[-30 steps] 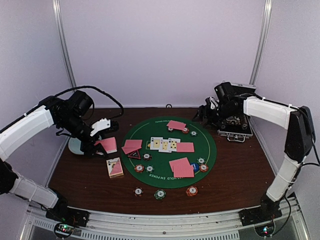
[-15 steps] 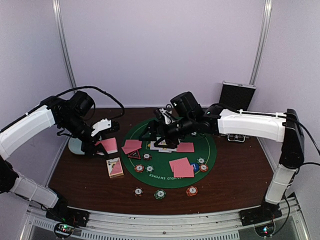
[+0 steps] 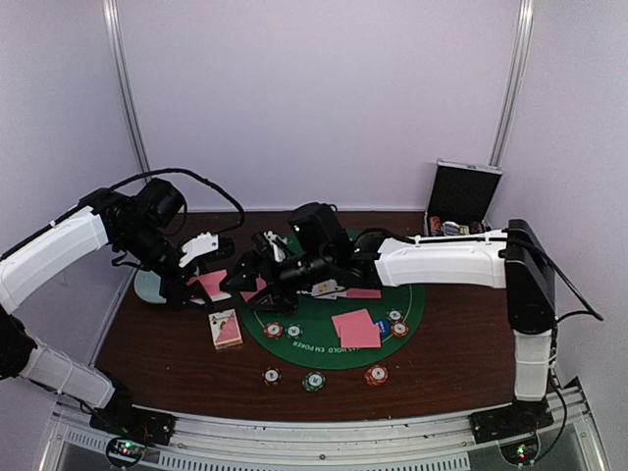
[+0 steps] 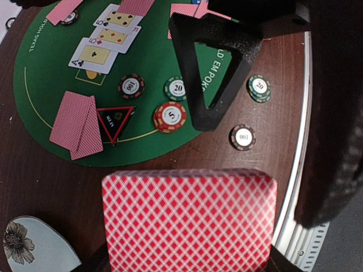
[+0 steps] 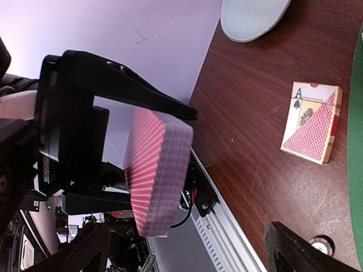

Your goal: Distribute texas hold em gaming equipment

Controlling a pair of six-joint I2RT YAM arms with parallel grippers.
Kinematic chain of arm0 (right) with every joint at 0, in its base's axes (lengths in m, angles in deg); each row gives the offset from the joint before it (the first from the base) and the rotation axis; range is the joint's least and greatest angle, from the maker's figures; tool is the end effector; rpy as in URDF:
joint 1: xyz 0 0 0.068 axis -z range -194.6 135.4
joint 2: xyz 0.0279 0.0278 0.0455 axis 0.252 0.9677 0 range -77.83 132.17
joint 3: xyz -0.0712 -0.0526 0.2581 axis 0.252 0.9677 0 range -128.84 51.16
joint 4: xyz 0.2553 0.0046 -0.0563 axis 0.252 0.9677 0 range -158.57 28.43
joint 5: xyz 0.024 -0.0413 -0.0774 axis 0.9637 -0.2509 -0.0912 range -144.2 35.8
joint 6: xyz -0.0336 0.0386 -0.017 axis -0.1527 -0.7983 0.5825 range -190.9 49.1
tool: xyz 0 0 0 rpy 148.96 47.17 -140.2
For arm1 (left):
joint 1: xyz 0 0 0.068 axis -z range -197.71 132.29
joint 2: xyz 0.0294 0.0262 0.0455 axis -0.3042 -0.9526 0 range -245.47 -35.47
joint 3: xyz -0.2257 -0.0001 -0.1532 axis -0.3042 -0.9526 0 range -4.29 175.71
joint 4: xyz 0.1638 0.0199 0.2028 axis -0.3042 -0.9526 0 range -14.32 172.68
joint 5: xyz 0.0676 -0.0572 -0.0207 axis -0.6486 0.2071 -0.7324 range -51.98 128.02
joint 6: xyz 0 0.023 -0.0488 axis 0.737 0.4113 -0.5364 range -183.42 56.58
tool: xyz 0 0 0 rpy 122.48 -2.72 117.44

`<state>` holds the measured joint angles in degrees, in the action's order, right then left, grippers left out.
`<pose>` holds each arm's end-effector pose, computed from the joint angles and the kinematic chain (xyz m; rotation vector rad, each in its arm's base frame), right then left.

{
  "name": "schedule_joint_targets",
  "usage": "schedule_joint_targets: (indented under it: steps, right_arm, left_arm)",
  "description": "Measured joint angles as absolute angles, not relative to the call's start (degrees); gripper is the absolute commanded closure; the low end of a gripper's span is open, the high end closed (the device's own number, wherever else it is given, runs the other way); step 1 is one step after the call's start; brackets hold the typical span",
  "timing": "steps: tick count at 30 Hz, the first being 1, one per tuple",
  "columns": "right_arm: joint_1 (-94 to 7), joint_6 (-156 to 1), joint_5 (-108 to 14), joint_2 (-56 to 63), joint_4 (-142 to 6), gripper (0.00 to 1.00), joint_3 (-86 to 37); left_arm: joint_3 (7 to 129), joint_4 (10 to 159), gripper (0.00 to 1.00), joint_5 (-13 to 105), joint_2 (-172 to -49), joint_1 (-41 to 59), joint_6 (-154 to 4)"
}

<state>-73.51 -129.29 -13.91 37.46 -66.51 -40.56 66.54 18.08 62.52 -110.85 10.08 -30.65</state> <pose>0.2243 0.4166 0.2656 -0.5835 2.4757 1.8052 0.2057 -0.1251 0.3098 1.4586 2.2834 -0.5655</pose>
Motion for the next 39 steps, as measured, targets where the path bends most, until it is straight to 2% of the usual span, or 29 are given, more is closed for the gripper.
schedule_joint_targets:
  steps: [19, 29, 39]
  right_arm:
    - [-74.1, -136.8, -10.3, 47.2, -74.0, 0.10, -48.4]
    - [-73.4, -141.5, -10.5, 47.5, -79.6, 0.29, -45.5]
    - [-72.4, -144.1, -10.5, 45.1, -83.9, 0.39, -41.0]
  left_arm:
    - [66.5, 18.3, 1.00, 62.8, -110.8, 9.7, -31.6]
    - [66.5, 18.3, 1.00, 62.6, -110.8, 9.7, -31.6]
    - [66.5, 18.3, 1.00, 62.5, -110.8, 9.8, -31.6]
